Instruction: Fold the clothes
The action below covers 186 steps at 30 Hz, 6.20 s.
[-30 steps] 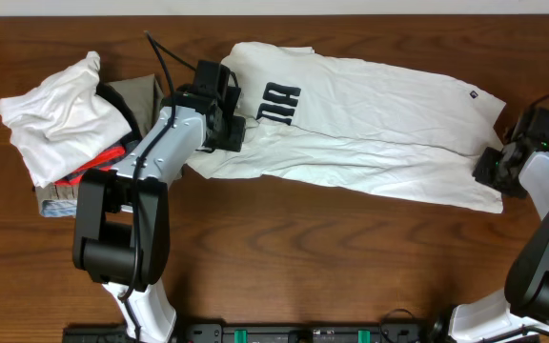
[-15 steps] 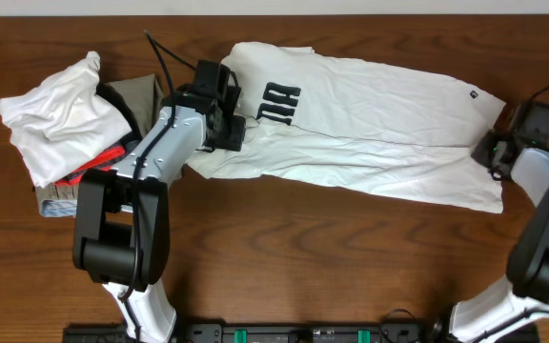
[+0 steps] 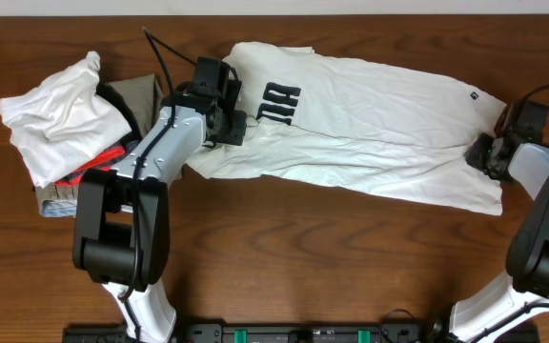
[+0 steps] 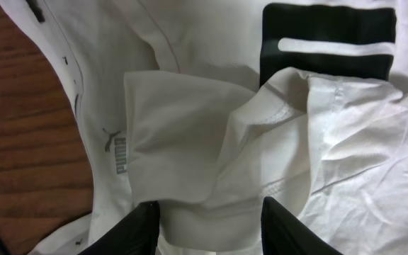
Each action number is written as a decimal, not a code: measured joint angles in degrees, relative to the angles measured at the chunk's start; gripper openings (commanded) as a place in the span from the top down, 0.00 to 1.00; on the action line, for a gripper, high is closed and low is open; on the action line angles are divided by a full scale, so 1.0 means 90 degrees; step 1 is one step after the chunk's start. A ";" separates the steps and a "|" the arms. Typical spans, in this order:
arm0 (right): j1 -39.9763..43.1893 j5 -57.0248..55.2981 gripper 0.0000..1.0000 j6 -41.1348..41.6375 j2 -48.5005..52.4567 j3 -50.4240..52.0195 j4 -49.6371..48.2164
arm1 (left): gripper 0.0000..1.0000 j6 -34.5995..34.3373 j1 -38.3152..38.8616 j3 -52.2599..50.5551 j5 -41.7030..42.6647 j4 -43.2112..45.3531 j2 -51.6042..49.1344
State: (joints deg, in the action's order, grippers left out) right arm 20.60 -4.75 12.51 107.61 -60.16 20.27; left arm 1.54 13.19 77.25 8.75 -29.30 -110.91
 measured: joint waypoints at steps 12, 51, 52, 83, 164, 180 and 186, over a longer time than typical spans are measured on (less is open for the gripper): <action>0.0687 -0.0172 0.60 -0.0236 -0.0134 -0.0002 0.0505 | 0.53 -0.0202 0.0000 0.0000 0.0107 -0.0755 0.0000; 0.0549 0.1321 0.71 -0.0867 -0.0131 -0.2152 0.5132 | 0.94 -0.0015 0.0007 -0.0002 -0.0488 0.0721 0.0000; 0.0466 0.1328 0.71 -0.0869 -0.0131 -0.2018 0.5051 | 0.94 -0.0015 0.0007 -0.0002 -0.0503 0.0755 0.0000; 0.0126 0.0041 0.62 -0.1178 -0.0131 -0.0345 0.2178 | 0.94 -0.0359 0.0007 -0.0629 -0.0517 -0.0454 0.0000; 0.0729 -0.0646 0.87 -0.2278 -0.0308 0.0772 -0.1088 | 0.39 -0.3524 0.0209 -0.0665 0.1705 -0.0500 0.0437; 0.0736 -0.0614 0.87 -0.2280 -0.0308 0.0767 -0.1095 | 0.39 -0.4133 0.0452 -0.0690 0.1479 0.0262 -0.0049; 0.0736 -0.0612 0.87 -0.2280 -0.0308 0.0765 -0.1093 | 0.56 -0.4214 0.0452 -0.0692 0.1474 0.0855 -0.0049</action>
State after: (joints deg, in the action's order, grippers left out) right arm 27.22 -10.26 -8.01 104.84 -53.28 10.44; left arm -36.38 17.26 71.02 22.02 -21.61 -111.35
